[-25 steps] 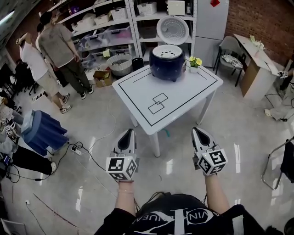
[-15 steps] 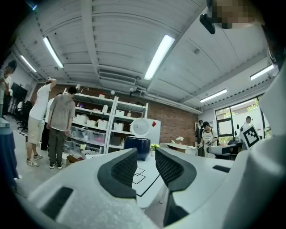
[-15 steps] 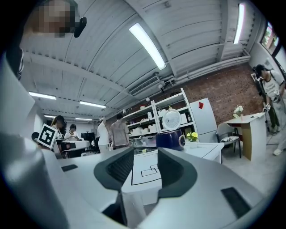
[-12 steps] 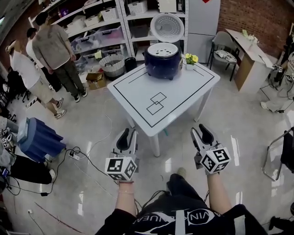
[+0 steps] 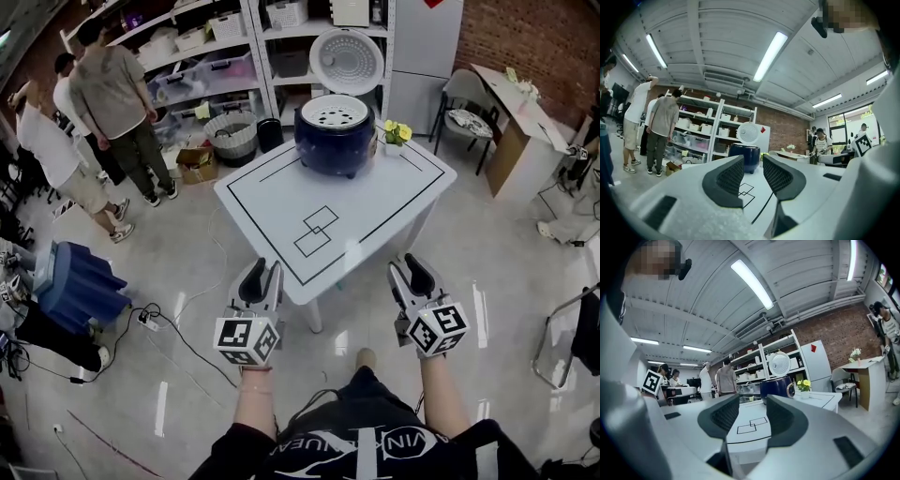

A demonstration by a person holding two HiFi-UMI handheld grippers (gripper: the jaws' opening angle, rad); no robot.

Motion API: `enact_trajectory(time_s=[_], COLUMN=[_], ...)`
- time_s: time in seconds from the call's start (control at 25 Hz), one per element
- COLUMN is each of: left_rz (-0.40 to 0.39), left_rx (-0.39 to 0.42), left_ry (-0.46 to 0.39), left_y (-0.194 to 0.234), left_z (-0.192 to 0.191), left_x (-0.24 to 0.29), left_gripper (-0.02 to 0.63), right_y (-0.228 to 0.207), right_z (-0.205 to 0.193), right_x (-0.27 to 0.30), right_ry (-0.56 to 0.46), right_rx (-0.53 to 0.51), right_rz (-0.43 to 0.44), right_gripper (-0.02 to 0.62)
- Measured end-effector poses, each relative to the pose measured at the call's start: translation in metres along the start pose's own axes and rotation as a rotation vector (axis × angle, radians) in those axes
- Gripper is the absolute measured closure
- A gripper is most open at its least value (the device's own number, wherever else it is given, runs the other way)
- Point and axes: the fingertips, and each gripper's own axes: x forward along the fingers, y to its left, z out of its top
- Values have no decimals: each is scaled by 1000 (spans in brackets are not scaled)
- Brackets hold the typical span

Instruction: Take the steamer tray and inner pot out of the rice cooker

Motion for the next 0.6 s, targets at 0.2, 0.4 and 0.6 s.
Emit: enact_trajectory(time_s=[0.2,0.4,0.6], left_rz=[12,28,65], left_rx=[-6,-4,-8], left_ry=[2,6,5], left_y=[-6,-9,-7], left_z=[-1,-3,-5], left_x=[49,90,122], left_gripper=[506,506,506], right_y=[-37,-68,-96], right_z=[8,12,14], right_x=[30,58,87], right_ry=[14,30,42], right_rx=[-8,-11,-13], right_rz=[24,52,88], right_gripper=[430,430,430])
